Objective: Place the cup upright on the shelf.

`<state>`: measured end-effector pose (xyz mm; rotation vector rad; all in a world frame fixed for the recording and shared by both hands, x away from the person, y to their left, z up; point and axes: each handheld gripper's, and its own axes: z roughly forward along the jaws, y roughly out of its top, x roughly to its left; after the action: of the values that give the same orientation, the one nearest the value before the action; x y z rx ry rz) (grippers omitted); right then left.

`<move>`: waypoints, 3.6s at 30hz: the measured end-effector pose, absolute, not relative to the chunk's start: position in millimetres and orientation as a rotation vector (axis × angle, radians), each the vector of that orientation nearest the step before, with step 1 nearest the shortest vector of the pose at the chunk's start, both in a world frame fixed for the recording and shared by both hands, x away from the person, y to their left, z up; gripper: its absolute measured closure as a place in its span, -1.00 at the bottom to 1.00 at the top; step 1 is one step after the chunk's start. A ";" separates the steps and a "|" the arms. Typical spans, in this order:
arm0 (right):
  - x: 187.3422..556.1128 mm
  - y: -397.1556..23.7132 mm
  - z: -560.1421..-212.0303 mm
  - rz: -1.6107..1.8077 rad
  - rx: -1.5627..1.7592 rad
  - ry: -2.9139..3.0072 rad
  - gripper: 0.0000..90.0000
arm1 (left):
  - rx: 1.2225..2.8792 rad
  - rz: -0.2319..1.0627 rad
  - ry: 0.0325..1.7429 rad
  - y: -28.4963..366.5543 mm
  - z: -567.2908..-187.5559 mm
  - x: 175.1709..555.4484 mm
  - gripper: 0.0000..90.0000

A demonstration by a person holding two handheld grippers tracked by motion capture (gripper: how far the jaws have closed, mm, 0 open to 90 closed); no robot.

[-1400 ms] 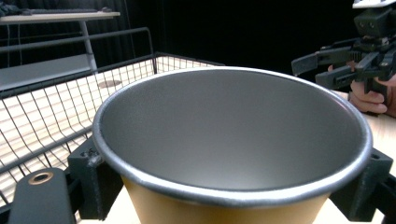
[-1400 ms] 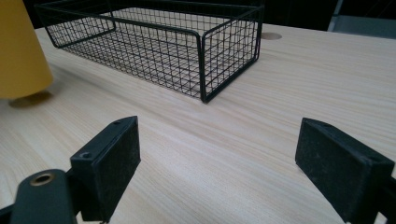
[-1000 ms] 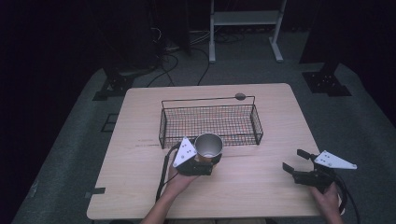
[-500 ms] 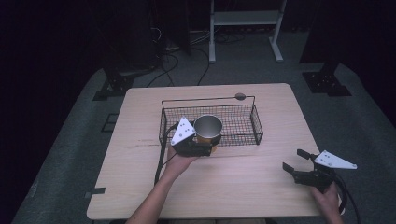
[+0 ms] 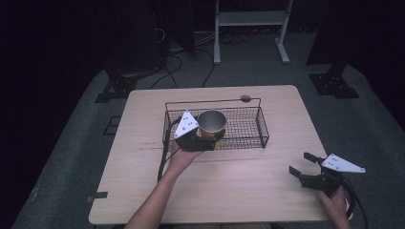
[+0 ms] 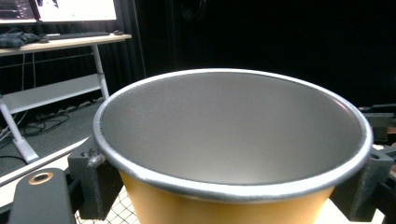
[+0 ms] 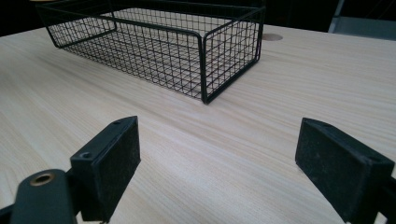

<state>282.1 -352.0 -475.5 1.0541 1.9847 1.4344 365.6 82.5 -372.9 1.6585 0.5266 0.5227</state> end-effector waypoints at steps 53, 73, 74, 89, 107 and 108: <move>281.8 -352.7 -475.2 1.444 1.049 1.981 -0.71 | 1.780 0.466 0.541 76.6 -364.3 464.7 -0.72; 281.7 -353.1 -475.0 1.450 1.047 1.977 -0.71 | 1.928 0.460 0.533 70.8 -379.0 481.3 -0.75; 281.7 -353.0 -475.1 1.449 1.046 1.978 -0.71 | 1.932 0.462 0.530 70.2 -379.7 481.7 -0.75; 281.6 -353.6 -475.0 1.454 1.045 1.976 -0.71 | 1.982 0.453 0.519 59.6 -387.3 491.6 -0.75; 281.5 -353.7 -474.9 1.456 1.046 1.975 -0.71 | 2.099 0.394 0.458 46.4 -407.1 501.4 -0.75; 281.5 -353.7 -474.9 1.456 1.045 1.975 -0.71 | 2.109 0.389 0.452 45.7 -408.2 501.5 -0.75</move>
<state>281.5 -353.7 -474.9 1.0455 1.9746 1.4562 501.5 45.7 -408.2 2.1089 0.4520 0.3889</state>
